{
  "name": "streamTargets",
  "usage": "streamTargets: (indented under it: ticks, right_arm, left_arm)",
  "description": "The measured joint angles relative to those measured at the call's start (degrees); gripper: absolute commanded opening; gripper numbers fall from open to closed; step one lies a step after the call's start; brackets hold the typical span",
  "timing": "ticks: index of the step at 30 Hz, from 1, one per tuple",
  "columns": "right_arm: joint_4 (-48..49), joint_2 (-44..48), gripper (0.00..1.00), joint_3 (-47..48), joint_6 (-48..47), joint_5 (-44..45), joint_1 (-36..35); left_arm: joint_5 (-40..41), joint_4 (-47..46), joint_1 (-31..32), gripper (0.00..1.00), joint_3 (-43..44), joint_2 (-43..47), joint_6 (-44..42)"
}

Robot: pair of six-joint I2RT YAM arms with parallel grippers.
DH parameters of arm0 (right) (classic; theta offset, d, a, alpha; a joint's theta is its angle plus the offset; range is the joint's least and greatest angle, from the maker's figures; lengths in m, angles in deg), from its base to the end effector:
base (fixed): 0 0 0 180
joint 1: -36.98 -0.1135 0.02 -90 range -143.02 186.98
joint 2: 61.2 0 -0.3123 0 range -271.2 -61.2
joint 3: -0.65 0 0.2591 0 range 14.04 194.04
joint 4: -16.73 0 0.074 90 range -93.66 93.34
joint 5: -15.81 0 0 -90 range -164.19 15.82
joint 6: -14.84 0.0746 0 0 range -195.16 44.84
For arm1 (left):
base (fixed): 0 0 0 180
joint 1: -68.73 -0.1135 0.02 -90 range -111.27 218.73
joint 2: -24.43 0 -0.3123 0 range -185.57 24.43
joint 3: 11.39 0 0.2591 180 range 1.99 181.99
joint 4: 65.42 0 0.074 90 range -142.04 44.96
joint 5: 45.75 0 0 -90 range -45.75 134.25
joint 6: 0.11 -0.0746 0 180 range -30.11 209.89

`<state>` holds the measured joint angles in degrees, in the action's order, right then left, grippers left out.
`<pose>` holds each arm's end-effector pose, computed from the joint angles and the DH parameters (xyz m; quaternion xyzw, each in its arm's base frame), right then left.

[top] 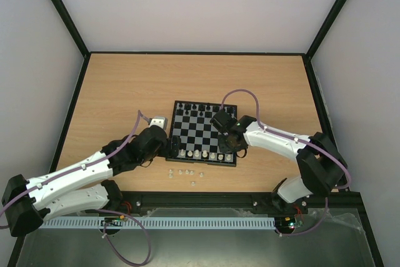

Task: Set up the chess pieces on the board
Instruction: Place the chess piece on the chessboard, then pick up the chess piece at the center of the board.

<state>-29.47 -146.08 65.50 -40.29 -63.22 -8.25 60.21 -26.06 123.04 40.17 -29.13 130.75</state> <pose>0.2178 0.1994 0.2011 -0.0683 0.9719 0.0603 0.2171 0.1350 -0.1528 0.2594 0.0489 0.9029 -0.2158 0.3685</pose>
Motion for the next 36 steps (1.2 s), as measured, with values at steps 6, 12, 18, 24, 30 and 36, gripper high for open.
streamTargets:
  ticks: [6,12,18,24,30,36]
  right_arm:
    - [0.04,-0.11,0.12,-0.35,-0.02,0.02,0.15]
    - [0.09,-0.07,0.28,-0.55,-0.07,-0.33,0.17]
    - [0.15,3.50,0.35,-0.63,-0.35,-0.55,0.22]
    - [0.02,12.79,0.45,0.11,-0.37,-0.52,0.24]
    - [-0.66,16.76,0.48,0.76,-0.04,-2.38,-1.29]
    - [-1.29,16.35,0.56,0.76,1.79,-3.23,-10.29]
  left_arm:
    - [-0.07,-0.07,-0.02,1.00,0.00,-0.55,0.00]
    - [-0.13,-0.55,-0.02,0.99,0.00,-0.66,0.00]
    - [-0.35,-0.83,-0.02,0.99,0.00,-0.83,0.00]
    - [-0.28,-0.79,-0.26,0.99,0.00,-1.01,0.02]
    - [0.24,-0.74,-0.66,0.99,0.00,-0.55,0.09]
    - [0.76,-0.33,-0.98,0.99,0.00,0.35,0.68]
